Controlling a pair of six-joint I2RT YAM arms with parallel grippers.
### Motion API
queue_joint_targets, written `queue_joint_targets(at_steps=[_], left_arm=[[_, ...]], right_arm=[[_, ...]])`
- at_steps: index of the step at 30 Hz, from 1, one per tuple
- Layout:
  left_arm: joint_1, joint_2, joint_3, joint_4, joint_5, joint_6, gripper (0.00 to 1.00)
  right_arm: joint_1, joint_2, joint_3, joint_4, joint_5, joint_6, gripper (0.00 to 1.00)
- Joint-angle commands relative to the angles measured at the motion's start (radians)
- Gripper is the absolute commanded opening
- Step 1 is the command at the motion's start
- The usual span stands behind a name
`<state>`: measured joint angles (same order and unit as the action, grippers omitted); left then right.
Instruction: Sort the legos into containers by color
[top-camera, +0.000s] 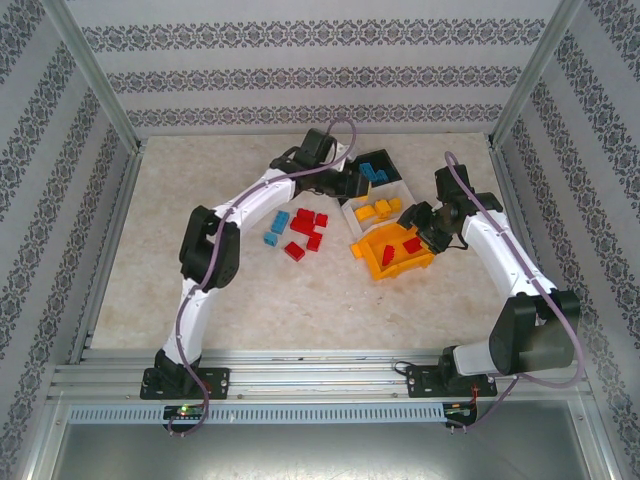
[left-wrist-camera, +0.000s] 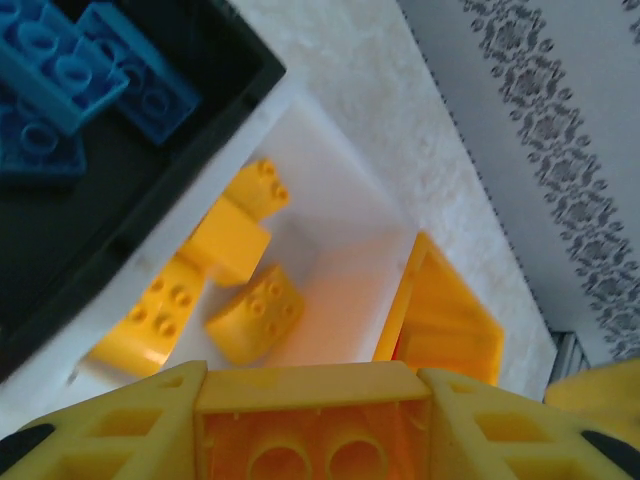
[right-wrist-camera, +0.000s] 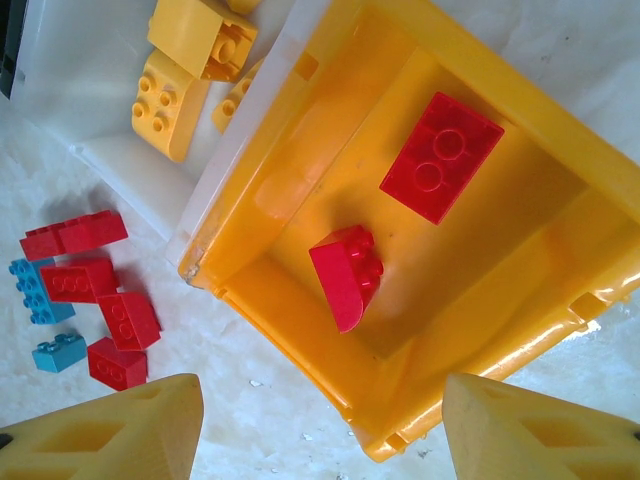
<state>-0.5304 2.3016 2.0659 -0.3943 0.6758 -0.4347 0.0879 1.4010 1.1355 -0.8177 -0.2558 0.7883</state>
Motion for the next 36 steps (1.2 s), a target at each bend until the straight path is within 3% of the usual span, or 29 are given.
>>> queue_joint_targets(at_steps=[1,4,7,10,12,16,21,26,30,36], left_arm=[[-0.024,0.098,0.143,0.011,0.028,-0.068,0.51],[-0.029,0.155,0.24,-0.054,0.027,-0.049,0.62],[-0.029,0.149,0.239,-0.07,0.024,-0.024,0.69],[-0.028,0.121,0.22,-0.108,0.019,0.037,0.87],[-0.028,0.083,0.194,-0.138,0.018,0.093,0.9],[-0.022,-0.059,0.01,-0.16,-0.01,0.258,0.9],[-0.019,-0.301,-0.415,-0.078,-0.052,0.526,0.89],[-0.045,-0.383,-0.687,0.075,-0.008,0.743,0.88],[-0.084,-0.365,-0.776,0.267,-0.028,0.776,0.91],[-0.142,-0.27,-0.769,0.379,-0.096,0.86,0.92]], right_arm=[[0.005,-0.022,-0.005,-0.011,-0.016,-0.007,0.65],[0.004,-0.029,-0.012,-0.017,-0.015,-0.012,0.65],[0.003,-0.043,-0.023,-0.017,-0.009,-0.015,0.65],[0.001,-0.051,-0.048,-0.021,-0.015,-0.015,0.65],[-0.002,-0.052,-0.075,-0.022,-0.02,-0.006,0.65],[-0.016,-0.05,-0.113,0.002,-0.04,0.006,0.65],[-0.035,-0.04,-0.109,0.003,-0.053,-0.008,0.65],[-0.045,-0.057,-0.113,0.005,-0.071,-0.019,0.65],[-0.054,-0.071,-0.099,-0.027,-0.078,-0.037,0.65],[-0.089,-0.11,-0.07,-0.088,-0.083,-0.079,0.65]])
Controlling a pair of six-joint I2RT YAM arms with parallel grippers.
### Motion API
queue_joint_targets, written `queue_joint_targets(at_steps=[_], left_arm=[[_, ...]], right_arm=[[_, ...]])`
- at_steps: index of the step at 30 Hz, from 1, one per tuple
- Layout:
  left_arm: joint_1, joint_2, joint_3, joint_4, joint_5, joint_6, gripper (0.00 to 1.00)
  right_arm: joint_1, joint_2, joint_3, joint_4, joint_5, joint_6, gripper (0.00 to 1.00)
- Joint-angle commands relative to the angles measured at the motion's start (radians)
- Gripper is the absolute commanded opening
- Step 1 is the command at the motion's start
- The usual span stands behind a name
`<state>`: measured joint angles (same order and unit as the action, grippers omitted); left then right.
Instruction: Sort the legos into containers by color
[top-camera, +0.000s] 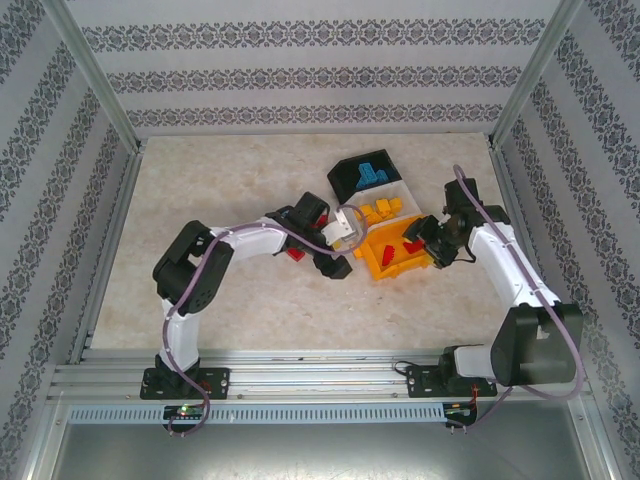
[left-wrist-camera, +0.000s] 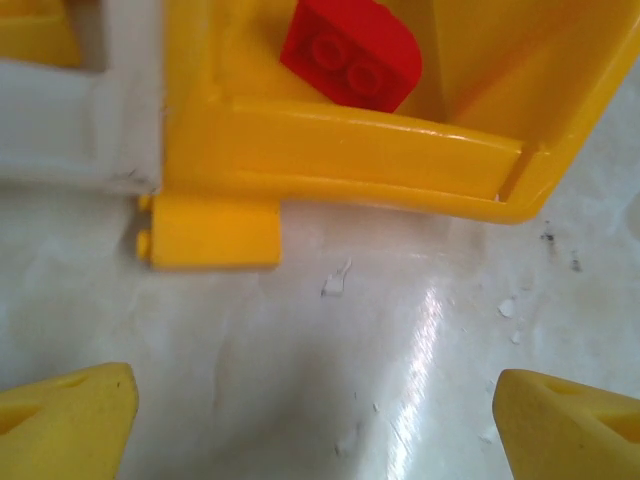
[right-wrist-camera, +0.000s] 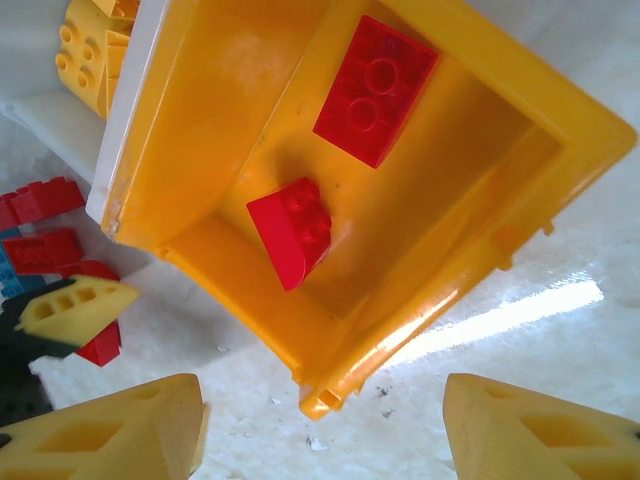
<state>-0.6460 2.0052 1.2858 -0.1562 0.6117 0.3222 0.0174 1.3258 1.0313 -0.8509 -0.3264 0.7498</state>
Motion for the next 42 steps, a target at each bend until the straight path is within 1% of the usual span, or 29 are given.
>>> queue_joint_targets(at_steps=[1,2,5,10,16,21,23,25,27,29,36,42], left_arm=[[-0.032,0.04,0.01,0.164,-0.051,0.105,0.93],[-0.041,0.054,0.042,0.122,-0.078,0.127,0.93],[-0.047,0.069,0.038,0.172,-0.104,0.16,0.96],[-0.055,0.119,0.133,0.028,-0.13,0.198,0.96],[-0.064,0.177,0.233,-0.085,-0.199,0.186,0.94],[-0.066,0.2,0.264,-0.12,-0.227,0.189,0.92],[-0.066,0.208,0.279,-0.131,-0.227,0.19,0.89],[-0.066,0.218,0.297,-0.15,-0.225,0.193,0.84],[-0.066,0.221,0.3,-0.158,-0.223,0.189,0.75],[-0.066,0.217,0.299,-0.169,-0.217,0.188,0.71],[-0.065,0.16,0.225,-0.159,-0.226,0.179,0.54],[-0.06,0.079,0.134,-0.15,-0.247,0.183,0.52]], right_arm=[[-0.025,-0.041,0.035,-0.064,-0.015,-0.047,0.65],[-0.034,-0.045,0.039,-0.076,-0.02,-0.055,0.65],[-0.055,-0.065,0.042,-0.107,-0.024,-0.078,0.65],[-0.065,-0.092,0.03,-0.114,-0.03,-0.083,0.65],[-0.07,-0.106,0.017,-0.099,-0.049,-0.072,0.65],[-0.072,-0.105,0.016,-0.09,-0.06,-0.067,0.65],[-0.073,-0.102,0.018,-0.088,-0.06,-0.066,0.65],[-0.072,-0.101,0.019,-0.087,-0.06,-0.066,0.65],[-0.073,-0.098,0.023,-0.088,-0.062,-0.064,0.65],[-0.073,-0.096,0.027,-0.089,-0.06,-0.063,0.65],[-0.074,-0.099,0.02,-0.076,-0.056,-0.048,0.65],[-0.074,-0.102,0.016,-0.058,-0.057,-0.029,0.65]])
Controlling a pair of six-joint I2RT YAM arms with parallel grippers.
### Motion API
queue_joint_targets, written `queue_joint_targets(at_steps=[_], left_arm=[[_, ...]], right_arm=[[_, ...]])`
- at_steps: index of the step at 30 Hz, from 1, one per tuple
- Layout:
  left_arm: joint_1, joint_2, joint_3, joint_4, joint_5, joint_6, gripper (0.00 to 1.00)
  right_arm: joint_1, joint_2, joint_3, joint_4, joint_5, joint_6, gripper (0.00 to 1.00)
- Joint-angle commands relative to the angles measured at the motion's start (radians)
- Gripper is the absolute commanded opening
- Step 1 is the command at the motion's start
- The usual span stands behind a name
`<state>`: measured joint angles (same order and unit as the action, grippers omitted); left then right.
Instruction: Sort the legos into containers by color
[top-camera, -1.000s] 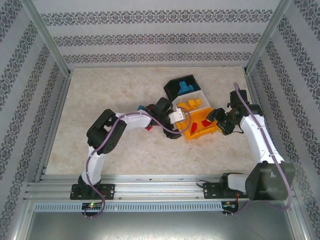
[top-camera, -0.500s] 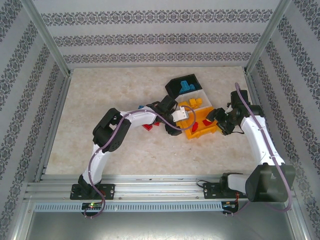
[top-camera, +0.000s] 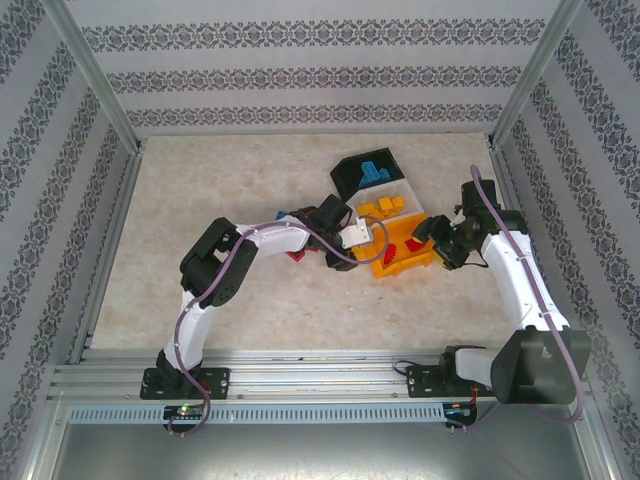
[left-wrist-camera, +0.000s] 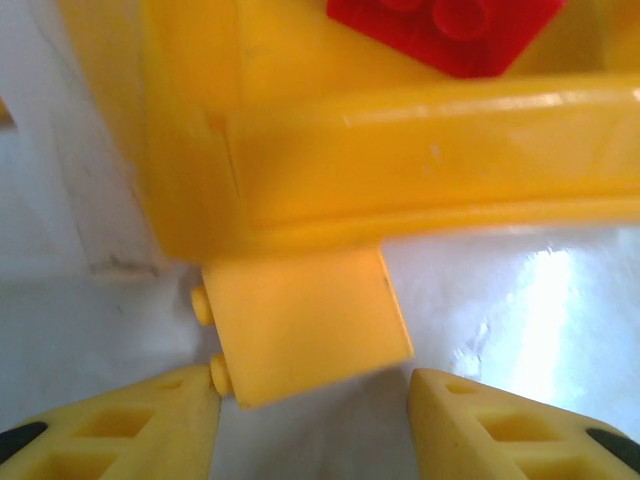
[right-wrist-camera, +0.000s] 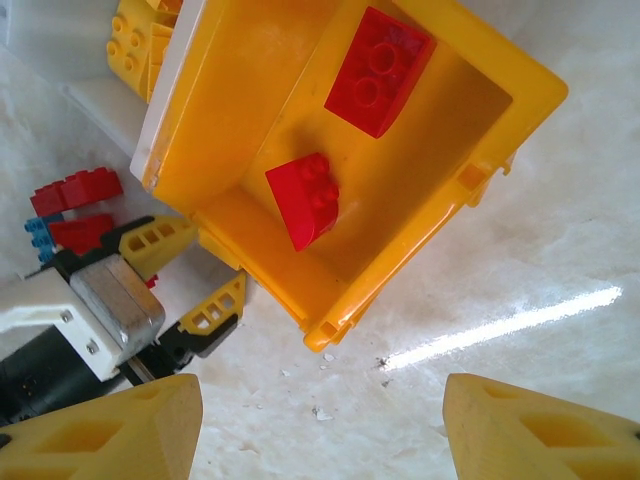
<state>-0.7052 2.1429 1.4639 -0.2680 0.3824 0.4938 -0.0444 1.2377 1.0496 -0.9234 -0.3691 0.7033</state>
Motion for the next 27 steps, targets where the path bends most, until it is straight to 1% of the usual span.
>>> queue_joint_targets(at_steps=[1,4,7,8,9,10,11,12,13,20,27], left_arm=[[0.002,-0.076,-0.064,-0.035,-0.021,0.008,0.52],[0.02,-0.131,-0.123,-0.003,-0.018,-0.03,0.5],[0.038,-0.172,-0.157,0.024,0.013,-0.067,0.49],[0.039,-0.18,-0.16,0.024,0.018,-0.07,0.49],[0.039,-0.186,-0.16,0.024,0.022,-0.074,0.52],[0.039,-0.19,-0.16,0.03,0.034,-0.079,0.61],[0.038,-0.188,-0.161,0.045,0.041,-0.09,0.76],[0.037,-0.185,-0.163,0.072,0.044,-0.109,0.87],[0.035,-0.177,-0.163,0.096,0.047,-0.12,0.9],[0.008,-0.084,-0.061,0.09,0.037,-0.123,0.94],[-0.008,0.011,0.066,0.017,0.047,-0.111,0.93]], right_arm=[[-0.012,-0.012,-0.002,0.018,-0.016,0.019,0.65],[-0.011,-0.011,-0.005,0.028,-0.018,0.027,0.65],[0.002,-0.009,-0.009,0.043,-0.031,0.033,0.65],[0.01,-0.007,-0.006,0.042,-0.024,0.032,0.65],[0.019,-0.004,-0.004,0.04,-0.016,0.03,0.65],[0.025,-0.001,-0.005,0.04,-0.011,0.031,0.65],[0.028,0.0,-0.006,0.041,-0.012,0.033,0.65],[0.028,0.002,-0.008,0.045,-0.015,0.035,0.65],[0.028,0.005,-0.01,0.047,-0.017,0.037,0.65],[0.025,0.015,0.011,0.034,-0.017,0.023,0.65],[0.011,0.01,0.006,0.03,-0.02,0.009,0.65]])
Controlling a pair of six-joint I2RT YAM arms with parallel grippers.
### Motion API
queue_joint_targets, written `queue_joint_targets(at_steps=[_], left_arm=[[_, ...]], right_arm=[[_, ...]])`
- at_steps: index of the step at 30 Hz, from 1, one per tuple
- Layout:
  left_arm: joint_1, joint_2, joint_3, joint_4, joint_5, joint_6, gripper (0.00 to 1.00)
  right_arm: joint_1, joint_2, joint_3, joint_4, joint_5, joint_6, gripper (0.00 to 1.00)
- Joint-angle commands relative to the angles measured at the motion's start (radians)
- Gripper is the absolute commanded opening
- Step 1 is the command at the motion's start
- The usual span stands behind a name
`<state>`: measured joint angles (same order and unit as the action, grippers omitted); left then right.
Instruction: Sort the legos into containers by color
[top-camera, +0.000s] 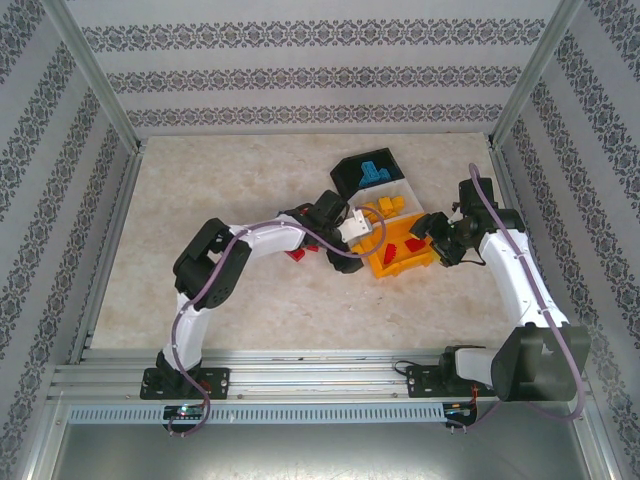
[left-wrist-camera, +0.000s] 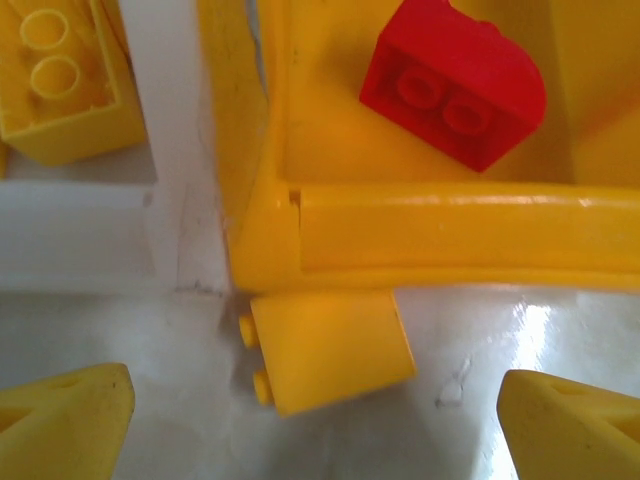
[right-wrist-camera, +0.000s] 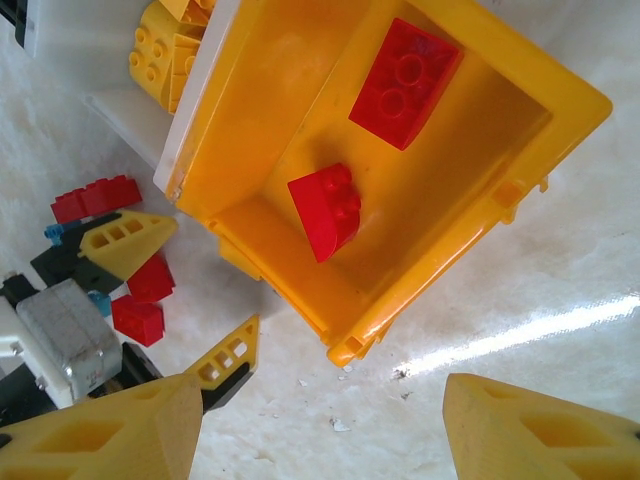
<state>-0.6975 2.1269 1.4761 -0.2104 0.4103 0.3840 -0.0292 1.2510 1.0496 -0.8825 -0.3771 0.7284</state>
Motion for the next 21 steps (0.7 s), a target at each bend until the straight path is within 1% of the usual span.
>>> queue_joint_targets(at_steps=[1,8,12,17,19,21], left_arm=[[-0.019,0.041,0.074,-0.062,0.017,0.004,0.92],[-0.034,0.115,0.175,-0.202,-0.013,0.031,0.81],[-0.042,0.139,0.205,-0.265,-0.026,0.058,0.79],[-0.043,0.138,0.196,-0.285,-0.048,0.051,0.76],[-0.042,0.14,0.197,-0.288,-0.049,0.05,0.72],[-0.042,0.145,0.205,-0.295,-0.045,0.049,0.65]], right_arm=[[-0.009,-0.005,0.003,-0.014,-0.012,-0.02,0.65],[-0.037,-0.009,-0.004,-0.015,-0.016,-0.032,0.66],[-0.044,0.0,-0.001,-0.014,-0.016,-0.034,0.66],[-0.049,0.007,-0.004,-0.006,-0.021,-0.032,0.66],[-0.048,0.006,-0.009,0.001,-0.024,-0.026,0.66],[-0.048,0.005,-0.013,0.003,-0.025,-0.024,0.66]])
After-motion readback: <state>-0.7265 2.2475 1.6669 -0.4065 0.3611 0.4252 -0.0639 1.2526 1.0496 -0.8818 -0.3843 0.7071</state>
